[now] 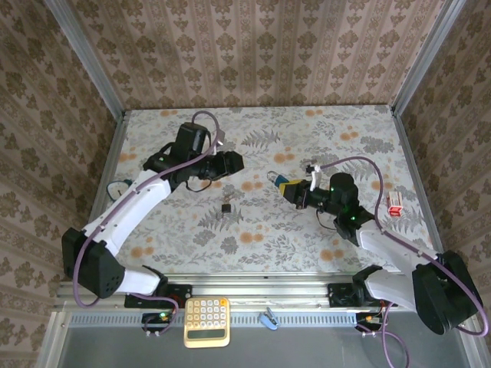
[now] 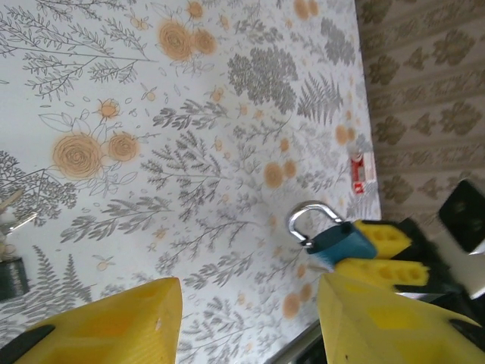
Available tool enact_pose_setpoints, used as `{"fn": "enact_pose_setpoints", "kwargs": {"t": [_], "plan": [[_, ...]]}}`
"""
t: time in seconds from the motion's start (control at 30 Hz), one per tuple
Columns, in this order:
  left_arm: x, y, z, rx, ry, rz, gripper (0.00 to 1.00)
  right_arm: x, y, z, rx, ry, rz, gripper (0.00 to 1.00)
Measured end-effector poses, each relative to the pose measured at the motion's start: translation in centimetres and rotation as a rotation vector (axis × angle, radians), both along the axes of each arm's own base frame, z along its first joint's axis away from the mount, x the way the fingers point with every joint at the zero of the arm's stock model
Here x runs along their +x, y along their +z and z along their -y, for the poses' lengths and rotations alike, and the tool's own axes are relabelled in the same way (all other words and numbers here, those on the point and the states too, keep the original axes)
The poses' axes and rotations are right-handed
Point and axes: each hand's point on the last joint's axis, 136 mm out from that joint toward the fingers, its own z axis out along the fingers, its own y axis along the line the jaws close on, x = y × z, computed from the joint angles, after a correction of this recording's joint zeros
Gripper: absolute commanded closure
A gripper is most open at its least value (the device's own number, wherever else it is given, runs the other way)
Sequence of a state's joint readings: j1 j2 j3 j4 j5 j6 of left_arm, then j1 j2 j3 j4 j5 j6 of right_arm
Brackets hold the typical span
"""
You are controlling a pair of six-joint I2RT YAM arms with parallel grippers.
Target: Unlock with the key
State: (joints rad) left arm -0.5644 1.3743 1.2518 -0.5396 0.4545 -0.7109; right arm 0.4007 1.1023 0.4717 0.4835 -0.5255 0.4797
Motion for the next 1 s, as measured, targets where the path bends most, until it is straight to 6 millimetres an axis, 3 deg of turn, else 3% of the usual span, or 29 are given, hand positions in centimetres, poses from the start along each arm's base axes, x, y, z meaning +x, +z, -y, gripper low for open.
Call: {"fn": "enact_pose_setpoints", "kwargs": {"t": [0.23, 0.43, 1.0], "plan": [[-1.7, -0.3, 0.7, 0.052, -0.113, 0.024, 0.48, -1.6, 2.5, -1.1, 0.006, 0.123, 0.069, 0.95], [-2.3, 0.8, 2.5, 0.052, -0.199, 0.070, 0.48, -2.5, 2.8, -1.5, 0.005, 0.174, 0.081, 0.96], [-3.5, -0.1, 4.9, 0.086, -0.317, 0.074, 0.48, -3.3, 3.2, -1.9, 0.019, 0.227, 0.091, 0.97]]}}
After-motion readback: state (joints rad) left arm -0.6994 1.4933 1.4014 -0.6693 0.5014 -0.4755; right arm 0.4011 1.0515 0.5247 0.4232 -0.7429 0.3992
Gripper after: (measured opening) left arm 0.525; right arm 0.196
